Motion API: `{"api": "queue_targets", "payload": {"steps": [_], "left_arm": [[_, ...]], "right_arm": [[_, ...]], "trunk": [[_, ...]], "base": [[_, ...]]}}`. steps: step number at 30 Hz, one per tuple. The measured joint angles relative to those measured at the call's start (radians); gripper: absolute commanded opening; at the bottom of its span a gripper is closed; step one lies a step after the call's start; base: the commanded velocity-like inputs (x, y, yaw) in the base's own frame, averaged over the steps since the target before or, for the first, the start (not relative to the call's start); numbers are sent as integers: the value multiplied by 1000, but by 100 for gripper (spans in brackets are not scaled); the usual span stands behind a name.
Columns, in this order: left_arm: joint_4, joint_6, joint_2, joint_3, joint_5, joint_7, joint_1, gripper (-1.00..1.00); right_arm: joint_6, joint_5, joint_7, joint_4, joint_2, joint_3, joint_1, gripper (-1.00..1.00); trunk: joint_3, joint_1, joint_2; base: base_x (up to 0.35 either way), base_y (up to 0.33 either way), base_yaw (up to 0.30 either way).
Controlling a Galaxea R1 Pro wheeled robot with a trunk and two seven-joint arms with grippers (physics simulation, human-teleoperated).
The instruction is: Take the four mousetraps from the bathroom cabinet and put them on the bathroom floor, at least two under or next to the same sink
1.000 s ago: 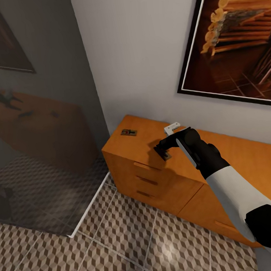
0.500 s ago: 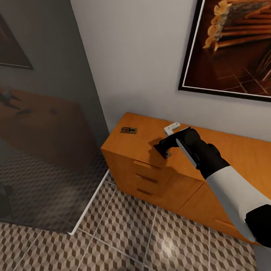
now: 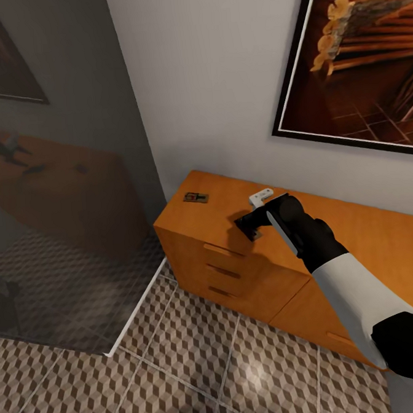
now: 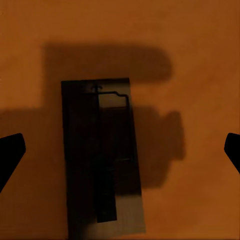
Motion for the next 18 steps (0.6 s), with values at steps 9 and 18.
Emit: {"api": "queue_targets", "payload": {"steps": [9,18], "left_arm": [[0,0,0,0,0,0,0,100],[0,0,0,0,0,0,0,100]], "right_arm": [[11,3,-1,-8,21,-1,0,100],[13,3,-1,-9,34,-3,0,100]], "trunk": [[0,0,0],[0,0,0]], "base": [[0,0,0],[0,0,0]]}}
